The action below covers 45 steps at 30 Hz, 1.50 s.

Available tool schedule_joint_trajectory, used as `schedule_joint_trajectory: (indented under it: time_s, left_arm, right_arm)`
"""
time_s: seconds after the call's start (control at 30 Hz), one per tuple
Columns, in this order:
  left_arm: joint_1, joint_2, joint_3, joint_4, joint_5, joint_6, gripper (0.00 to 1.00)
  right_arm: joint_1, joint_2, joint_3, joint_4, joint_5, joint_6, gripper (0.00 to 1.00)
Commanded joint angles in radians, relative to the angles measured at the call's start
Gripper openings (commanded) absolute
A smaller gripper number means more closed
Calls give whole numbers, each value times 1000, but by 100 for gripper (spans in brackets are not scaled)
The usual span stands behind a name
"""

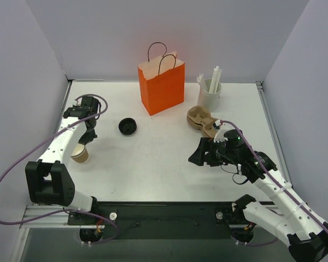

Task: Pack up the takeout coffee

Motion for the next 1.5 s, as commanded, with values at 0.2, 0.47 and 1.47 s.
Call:
schedule_joint_trajectory:
  time_s: [0.2,0.47,1.47]
  left_arm:
    - [-107,-82,99,-1,118,31,0]
    - [-222,-216,-8,152,556,53,0]
    - [-336,-425,-272,381,666,135,0]
  right_arm:
    - [18,31,-31,212,-36,136,68]
    - [145,332,39,673,48,349,67]
    - [323,976,467,783,-64,561,47]
